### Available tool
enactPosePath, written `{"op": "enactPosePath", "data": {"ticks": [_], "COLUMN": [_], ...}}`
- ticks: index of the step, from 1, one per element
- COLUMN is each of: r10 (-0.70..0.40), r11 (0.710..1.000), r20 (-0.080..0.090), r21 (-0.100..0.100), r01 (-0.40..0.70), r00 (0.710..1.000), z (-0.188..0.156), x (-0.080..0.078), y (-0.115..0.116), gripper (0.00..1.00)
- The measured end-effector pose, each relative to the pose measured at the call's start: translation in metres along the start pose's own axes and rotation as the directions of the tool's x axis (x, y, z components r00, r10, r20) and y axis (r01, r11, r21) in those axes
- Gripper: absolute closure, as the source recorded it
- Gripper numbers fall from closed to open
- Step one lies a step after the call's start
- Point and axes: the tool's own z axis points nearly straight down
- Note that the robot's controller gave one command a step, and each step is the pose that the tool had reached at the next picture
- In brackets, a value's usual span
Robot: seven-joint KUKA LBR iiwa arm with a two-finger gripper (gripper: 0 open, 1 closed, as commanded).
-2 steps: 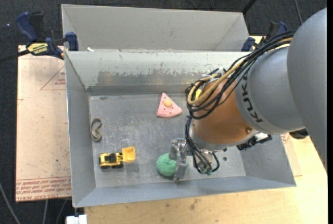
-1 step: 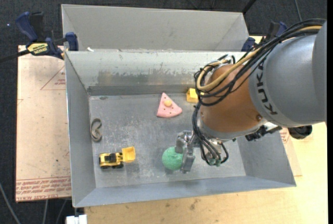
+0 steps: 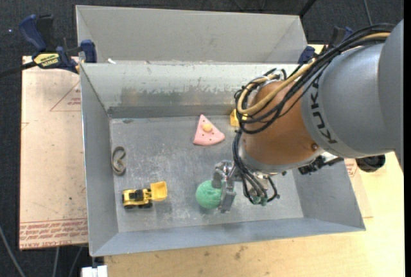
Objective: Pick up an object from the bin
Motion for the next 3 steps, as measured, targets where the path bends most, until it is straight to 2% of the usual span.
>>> {"op": "enactPosePath", "data": {"ticks": [1, 2, 3], "r10": [-0.007, 0.005, 0.002], "r11": [1.0, 1.0, 1.0], "r20": [-0.016, 0.003, -0.019], "r21": [0.003, 0.0, 0.004], "r01": [0.007, -0.005, -0.002], "r00": [1.0, 1.0, 1.0], "z": [-0.033, -0.01, -0.032], "x": [-0.025, -0.021, -0.02], "y": [0.0, -0.005, -0.018], "gripper": [1.0, 1.0, 1.0]}}
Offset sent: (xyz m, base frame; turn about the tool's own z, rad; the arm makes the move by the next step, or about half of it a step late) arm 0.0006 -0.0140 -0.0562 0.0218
